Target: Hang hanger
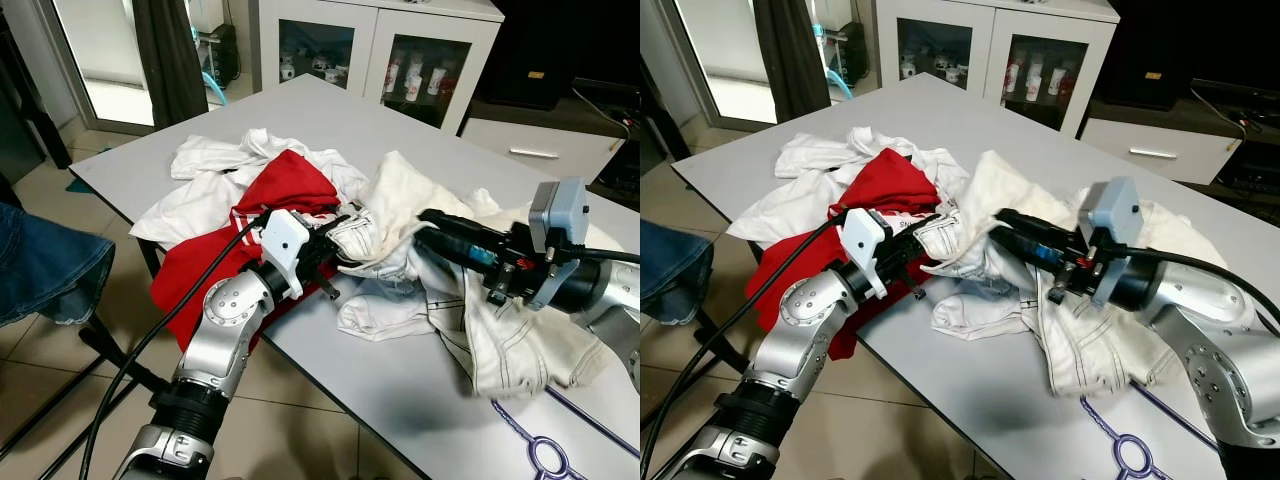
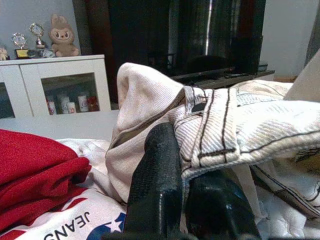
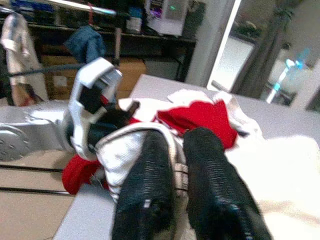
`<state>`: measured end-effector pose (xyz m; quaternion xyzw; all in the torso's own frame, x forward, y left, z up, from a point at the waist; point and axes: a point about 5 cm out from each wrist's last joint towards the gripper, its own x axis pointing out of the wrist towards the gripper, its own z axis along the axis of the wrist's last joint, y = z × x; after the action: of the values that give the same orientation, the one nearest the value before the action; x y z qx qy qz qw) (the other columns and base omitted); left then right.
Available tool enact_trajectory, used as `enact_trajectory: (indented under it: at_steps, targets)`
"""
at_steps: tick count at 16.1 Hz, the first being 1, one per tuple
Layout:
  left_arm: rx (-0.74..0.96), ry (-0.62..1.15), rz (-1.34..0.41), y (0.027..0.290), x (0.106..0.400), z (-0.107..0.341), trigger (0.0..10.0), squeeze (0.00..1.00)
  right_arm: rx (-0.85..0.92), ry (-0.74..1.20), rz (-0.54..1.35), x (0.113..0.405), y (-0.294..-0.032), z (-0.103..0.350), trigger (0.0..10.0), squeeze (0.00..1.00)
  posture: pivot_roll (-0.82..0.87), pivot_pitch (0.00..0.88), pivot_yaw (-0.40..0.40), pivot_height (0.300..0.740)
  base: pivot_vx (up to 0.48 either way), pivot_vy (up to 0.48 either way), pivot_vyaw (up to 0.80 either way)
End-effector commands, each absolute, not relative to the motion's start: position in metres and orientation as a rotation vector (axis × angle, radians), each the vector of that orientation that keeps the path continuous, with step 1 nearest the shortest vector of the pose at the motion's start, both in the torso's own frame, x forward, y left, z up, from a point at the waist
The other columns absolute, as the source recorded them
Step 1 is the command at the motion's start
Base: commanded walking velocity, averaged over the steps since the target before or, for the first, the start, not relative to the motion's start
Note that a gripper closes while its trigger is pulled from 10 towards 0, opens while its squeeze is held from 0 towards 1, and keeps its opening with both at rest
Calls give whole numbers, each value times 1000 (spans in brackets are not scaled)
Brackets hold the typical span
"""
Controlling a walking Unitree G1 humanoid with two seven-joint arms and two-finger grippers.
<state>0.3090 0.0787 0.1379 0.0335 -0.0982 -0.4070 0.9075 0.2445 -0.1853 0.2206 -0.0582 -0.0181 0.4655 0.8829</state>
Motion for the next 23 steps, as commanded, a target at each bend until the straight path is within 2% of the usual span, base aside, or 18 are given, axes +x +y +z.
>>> enact_trajectory:
  at_steps: [1,2,3,6,10,13,18,20,22,23]
  targets:
    - [68,-229,-858,74,307,143,0,0,-131,-17,964,242,-193,224,10000,1000,-55,0,-39,740,0,0,0]
    - [68,-228,-856,74,307,143,0,0,-121,2,997,239,-193,223,10000,616,-55,0,-39,740,0,0,0]
    - [67,-227,-852,74,308,143,0,0,-135,34,1024,234,-194,220,10000,0,-54,0,-41,740,0,0,0]
    - [66,-226,-846,74,308,143,0,0,-151,29,991,236,-199,218,10000,0,-55,0,-43,740,0,0,0]
    - [64,-225,-837,74,309,143,0,0,-26,-86,765,253,-227,226,10000,0,-58,0,-43,740,0,0,0]
    - [64,-223,-833,75,309,143,0,0,25,-130,681,253,-238,227,10000,0,-60,0,-42,740,0,0,0]
    - [66,-224,-839,74,309,143,0,0,-3,-105,711,248,-235,222,10000,0,-67,0,-36,740,0,0,0]
    - [67,-225,-834,76,310,143,0,0,-11,-111,680,244,-247,226,10000,0,-64,0,-32,740,0,0,0]
    - [70,-220,-836,76,309,142,0,0,11,-90,751,232,-251,229,10000,957,-69,0,-30,740,0,0,0]
    - [70,-219,-838,76,309,142,0,0,6,-66,783,228,-250,227,10000,1000,-72,0,-29,740,0,0,0]
